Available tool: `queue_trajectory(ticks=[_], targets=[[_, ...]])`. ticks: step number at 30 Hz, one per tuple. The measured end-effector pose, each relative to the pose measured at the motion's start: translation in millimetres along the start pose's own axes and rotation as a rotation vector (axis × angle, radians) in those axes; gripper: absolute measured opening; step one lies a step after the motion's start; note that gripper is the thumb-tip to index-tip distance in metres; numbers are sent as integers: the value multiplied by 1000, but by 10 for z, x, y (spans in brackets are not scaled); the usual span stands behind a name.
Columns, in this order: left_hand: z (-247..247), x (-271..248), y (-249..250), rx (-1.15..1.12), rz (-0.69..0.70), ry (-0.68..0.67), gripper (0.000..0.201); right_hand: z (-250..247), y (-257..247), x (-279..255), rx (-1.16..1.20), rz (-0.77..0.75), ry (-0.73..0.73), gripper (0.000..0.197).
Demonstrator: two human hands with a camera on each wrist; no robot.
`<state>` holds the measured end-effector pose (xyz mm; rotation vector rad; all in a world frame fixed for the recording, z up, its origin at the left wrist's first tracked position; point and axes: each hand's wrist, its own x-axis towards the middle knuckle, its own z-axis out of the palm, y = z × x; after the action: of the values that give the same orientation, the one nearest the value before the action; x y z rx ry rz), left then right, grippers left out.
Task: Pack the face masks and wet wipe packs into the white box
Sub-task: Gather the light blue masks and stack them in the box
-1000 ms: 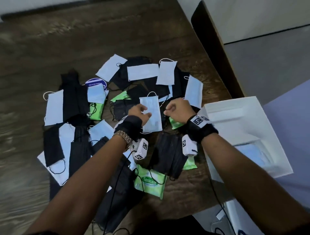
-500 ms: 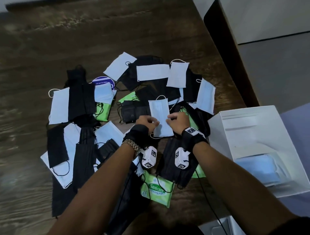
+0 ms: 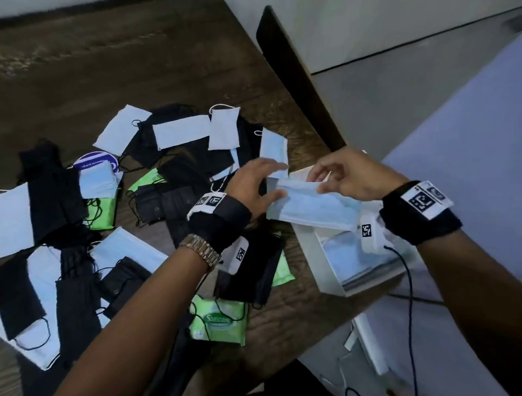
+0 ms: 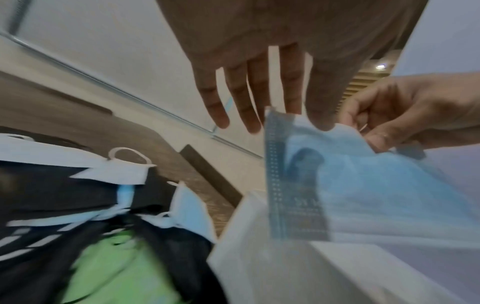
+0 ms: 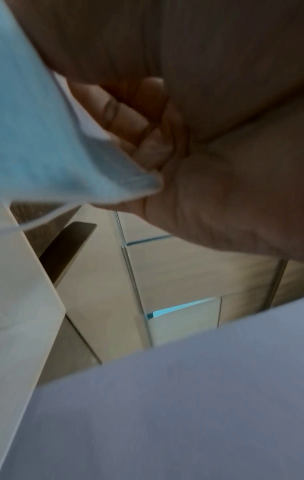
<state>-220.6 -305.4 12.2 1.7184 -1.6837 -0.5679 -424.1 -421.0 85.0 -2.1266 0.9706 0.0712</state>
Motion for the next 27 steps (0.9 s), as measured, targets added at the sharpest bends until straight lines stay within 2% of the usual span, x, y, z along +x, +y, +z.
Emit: queue_trajectory(ticks=[2,4,8,11,14,17,19,20,21,23,25,27], targets=[[171,159,318,-17,9,-58,22,-145,171,-202,39,37,23,15],[325,274,552,-61,-20,-83,13,-290,400,-405,9,66,38,18],[638,348,834,-160,-90,-180,8,-496,939,-702,-202,184,-51,15],[970,319,961,-154,-146,-289,18,-542,1256,-803,-306,277,-119,12],[1285,299,1008,42,-166,-442,23,-443,1410,-755,-370,340,-218,24],[1551,321,1082,318,-164,-670,17,-260,1484,-634,-431,359,-254,31],[1700,326,1130,442,-172,-848,11,-127,1521,-561,-516,359,-261,48],[1769,333,1124,483,-174,-903,17,-55,1521,-538,-555,349,-275,55],[1816,325,1115,540,-161,-932,21,16,1519,-525,-588,343,-289,58],[1887,299,1077,610,-143,-926,16,146,1493,-522,-664,316,-324,59],[1933,274,1045,643,-133,-939,32,241,1479,-534,-728,278,-349,55],[1976,275,1036,667,-118,-968,32,284,1457,-559,-800,246,-354,53]])
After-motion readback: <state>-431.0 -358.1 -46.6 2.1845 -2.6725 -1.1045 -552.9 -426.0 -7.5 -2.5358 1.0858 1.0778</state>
